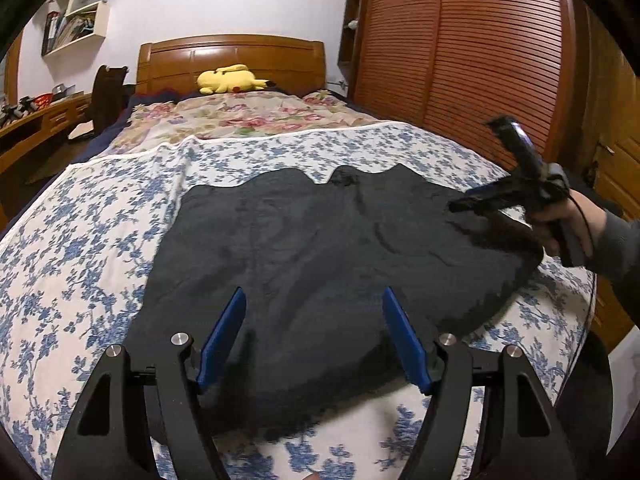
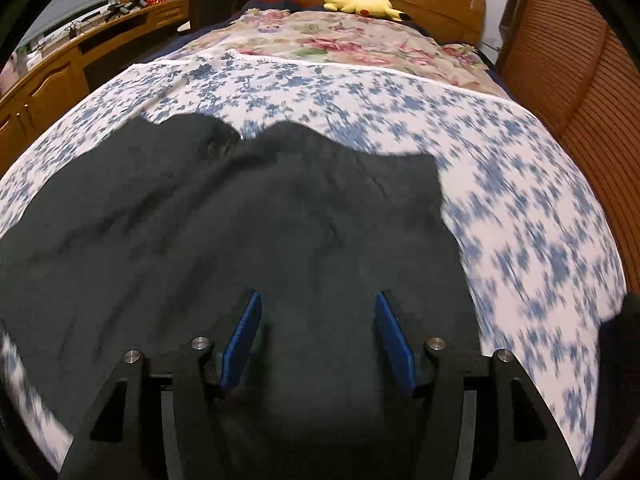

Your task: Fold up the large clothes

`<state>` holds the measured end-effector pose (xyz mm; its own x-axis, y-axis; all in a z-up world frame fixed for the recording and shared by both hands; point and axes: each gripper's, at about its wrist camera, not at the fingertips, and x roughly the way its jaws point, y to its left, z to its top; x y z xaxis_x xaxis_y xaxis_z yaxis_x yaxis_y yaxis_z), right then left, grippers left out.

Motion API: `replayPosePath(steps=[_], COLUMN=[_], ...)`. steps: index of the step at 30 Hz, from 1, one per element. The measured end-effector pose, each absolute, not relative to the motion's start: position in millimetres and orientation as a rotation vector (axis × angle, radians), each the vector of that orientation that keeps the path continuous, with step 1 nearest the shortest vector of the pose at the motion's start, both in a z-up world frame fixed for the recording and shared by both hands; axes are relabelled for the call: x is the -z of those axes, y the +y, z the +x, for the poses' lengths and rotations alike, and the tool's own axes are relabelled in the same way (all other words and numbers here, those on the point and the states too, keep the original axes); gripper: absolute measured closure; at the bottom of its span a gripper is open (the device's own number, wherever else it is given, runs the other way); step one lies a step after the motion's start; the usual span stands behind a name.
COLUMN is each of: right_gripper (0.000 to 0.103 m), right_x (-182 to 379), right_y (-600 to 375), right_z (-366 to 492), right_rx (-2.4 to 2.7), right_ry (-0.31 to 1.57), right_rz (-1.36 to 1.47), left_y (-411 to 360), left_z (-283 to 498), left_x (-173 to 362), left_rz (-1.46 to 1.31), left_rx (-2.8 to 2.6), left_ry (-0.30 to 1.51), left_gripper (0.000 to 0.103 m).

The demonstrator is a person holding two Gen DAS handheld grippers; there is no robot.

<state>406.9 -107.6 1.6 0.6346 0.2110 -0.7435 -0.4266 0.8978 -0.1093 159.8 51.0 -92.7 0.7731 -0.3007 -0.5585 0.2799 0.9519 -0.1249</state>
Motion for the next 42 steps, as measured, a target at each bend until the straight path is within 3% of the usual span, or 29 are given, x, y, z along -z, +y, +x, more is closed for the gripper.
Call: replayPosePath(steps=[6,14,31,42], right_gripper=[0.042,0.042,0.042,0.042], right_x=[16,40,16,39], right_y=[-144,-185,-162,-140], right_z=[364,369,295,276], right_rx=[-0.320,-0.251,-0.351,-0.553], right_ry=[0.827,0.841,0.582,0.627], right_rz=[-0.265,-0.122,-0.204,-0.235], left_y=[37,21,8,13], left_z=[159,162,143,128], left_x=[94,95,89,88], left_rz=[-0.021,-0.010,0.039,0.032], left_rx=[0.347,0.358,0.219,0.146], left_ry=[0.616,0.617,0.633,0.663], left_gripper=[0.031,0.031,0.031,0.031])
